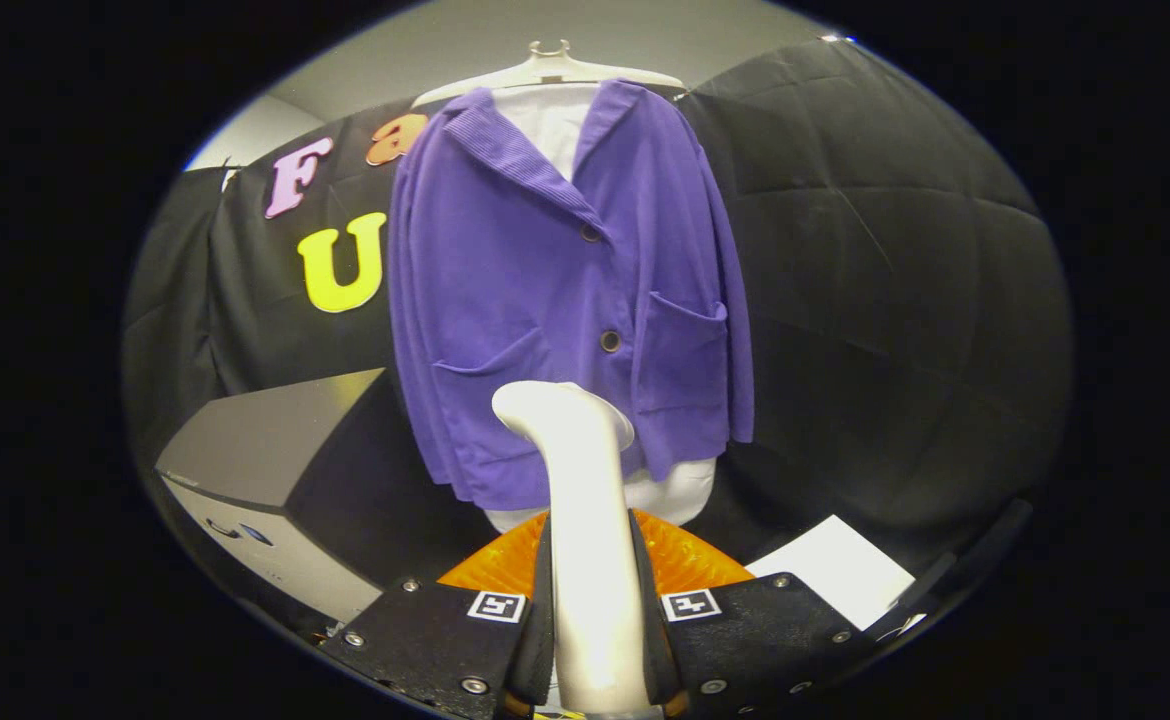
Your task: Iron the clothes twice with a garment steamer, once on the left side and once on the right side.
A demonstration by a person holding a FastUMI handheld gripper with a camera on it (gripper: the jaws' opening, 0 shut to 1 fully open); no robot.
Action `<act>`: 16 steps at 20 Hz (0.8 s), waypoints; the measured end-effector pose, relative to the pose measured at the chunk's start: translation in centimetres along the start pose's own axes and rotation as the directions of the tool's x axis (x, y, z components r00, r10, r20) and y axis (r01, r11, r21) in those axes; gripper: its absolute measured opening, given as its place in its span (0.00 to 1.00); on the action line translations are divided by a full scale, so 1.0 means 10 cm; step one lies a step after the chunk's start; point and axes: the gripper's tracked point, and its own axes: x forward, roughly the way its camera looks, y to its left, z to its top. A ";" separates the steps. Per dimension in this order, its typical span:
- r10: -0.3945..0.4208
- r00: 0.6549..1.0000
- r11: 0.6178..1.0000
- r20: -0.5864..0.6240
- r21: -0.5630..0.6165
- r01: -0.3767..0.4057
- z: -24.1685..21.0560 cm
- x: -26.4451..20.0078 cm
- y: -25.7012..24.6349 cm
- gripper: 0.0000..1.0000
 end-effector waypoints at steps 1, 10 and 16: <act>0.021 1.000 1.000 0.016 -0.005 -0.021 0.07 -0.06 0.11 0.35; 0.092 0.983 0.994 0.161 -0.066 -0.082 0.71 -0.43 1.08 0.35; 0.088 0.967 0.994 0.237 -0.088 -0.068 0.89 -0.63 1.60 0.36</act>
